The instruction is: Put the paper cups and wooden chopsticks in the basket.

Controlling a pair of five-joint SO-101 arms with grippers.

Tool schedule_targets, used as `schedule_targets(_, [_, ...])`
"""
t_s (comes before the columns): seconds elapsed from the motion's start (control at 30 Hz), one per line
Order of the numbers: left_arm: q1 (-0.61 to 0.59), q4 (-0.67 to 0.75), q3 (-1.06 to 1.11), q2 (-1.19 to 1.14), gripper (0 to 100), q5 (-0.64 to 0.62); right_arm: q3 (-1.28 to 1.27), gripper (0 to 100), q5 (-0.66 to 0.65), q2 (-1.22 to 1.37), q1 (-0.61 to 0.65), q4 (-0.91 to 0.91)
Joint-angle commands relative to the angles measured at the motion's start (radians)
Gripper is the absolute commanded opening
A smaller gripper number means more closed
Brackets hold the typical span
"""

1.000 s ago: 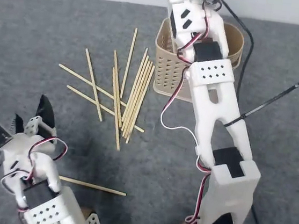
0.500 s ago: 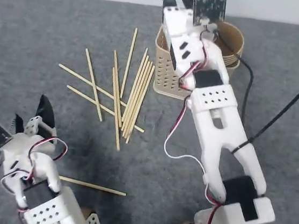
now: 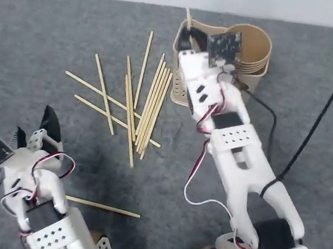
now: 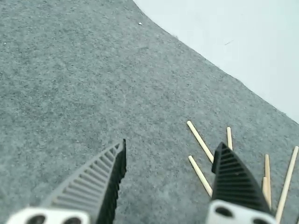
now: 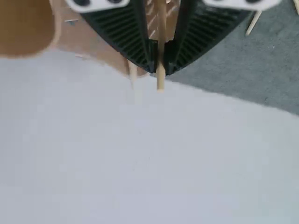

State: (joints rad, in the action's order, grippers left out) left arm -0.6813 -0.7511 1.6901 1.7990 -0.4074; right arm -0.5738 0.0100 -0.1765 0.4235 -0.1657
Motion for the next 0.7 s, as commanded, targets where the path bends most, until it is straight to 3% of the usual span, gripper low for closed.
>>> schedule_targets(0.0, [0.011, -0.008, -0.005, 0.015, 29, -0.003, 0.014, 0.7, 0.005, -0.071, 0.022, -0.007])
schedule_targets(0.23, [0.011, -0.008, -0.005, 0.015, 29, -0.003, 0.166, 17.3, 0.009, -0.079, 0.038, 0.183])
schedule_targets(0.43, [0.009, -0.008, -0.005, 0.015, 29, -0.003, 0.33, 15.5, 0.014, -0.182, 0.038, 0.409])
schedule_targets(0.67, [-0.002, -0.008, -0.005, 0.015, 29, -0.003, 0.345, 15.4, 0.083, -0.46, 0.11, 0.604])
